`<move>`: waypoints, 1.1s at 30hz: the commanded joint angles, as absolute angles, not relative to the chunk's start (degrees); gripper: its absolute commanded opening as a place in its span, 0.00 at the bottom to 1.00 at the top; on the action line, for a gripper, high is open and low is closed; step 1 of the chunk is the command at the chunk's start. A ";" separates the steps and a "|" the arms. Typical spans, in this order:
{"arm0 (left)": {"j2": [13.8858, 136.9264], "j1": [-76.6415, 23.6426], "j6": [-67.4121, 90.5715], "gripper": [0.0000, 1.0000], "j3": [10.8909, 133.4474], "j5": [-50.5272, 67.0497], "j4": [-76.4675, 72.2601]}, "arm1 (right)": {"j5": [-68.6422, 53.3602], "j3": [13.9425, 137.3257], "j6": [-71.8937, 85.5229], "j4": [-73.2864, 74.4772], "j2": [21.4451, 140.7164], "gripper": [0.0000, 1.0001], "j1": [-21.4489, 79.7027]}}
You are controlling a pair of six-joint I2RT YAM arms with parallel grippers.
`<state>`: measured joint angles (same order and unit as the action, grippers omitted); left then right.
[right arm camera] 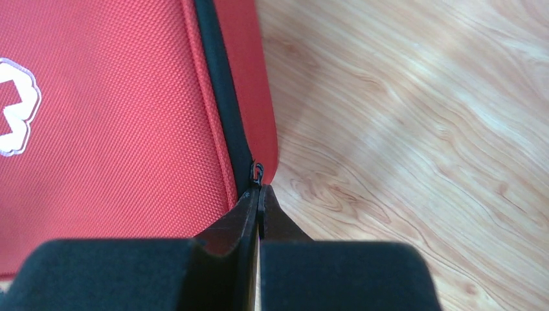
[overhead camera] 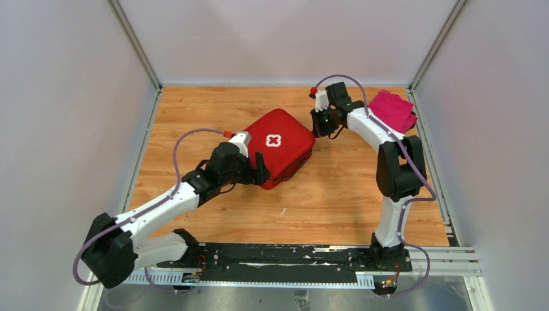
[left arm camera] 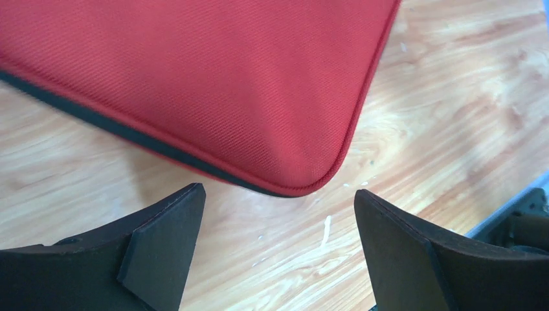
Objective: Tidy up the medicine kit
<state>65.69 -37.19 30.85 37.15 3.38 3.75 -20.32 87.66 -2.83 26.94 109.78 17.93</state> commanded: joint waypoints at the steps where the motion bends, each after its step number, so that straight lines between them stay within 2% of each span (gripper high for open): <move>1: 58.99 -37.44 26.51 0.91 42.14 -8.44 17.96 | -25.46 89.01 -7.48 31.73 111.28 0.00 18.95; 4: 58.14 -37.44 21.02 0.91 47.19 -10.53 20.64 | -25.85 88.78 -7.99 32.08 111.36 0.00 18.89; 8: 61.94 -38.64 11.02 0.91 53.22 -5.89 19.71 | -26.42 88.56 -7.79 32.15 111.36 0.00 18.90; 15: 71.44 -47.97 -6.25 0.92 56.83 -3.58 14.75 | -27.38 88.26 -6.41 32.12 111.17 0.00 18.85; 23: 83.68 -55.91 -14.93 0.91 59.57 -14.38 13.85 | -28.13 86.41 -5.15 31.85 110.15 0.00 18.87; 33: 90.91 -55.98 -14.45 0.72 59.58 -25.19 11.81 | -25.95 82.13 -3.87 30.12 108.10 0.00 18.82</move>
<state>88.03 -55.79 -14.24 57.87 -18.31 13.58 -26.81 85.17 -5.37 27.40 109.12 18.15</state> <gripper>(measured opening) 0.753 0.009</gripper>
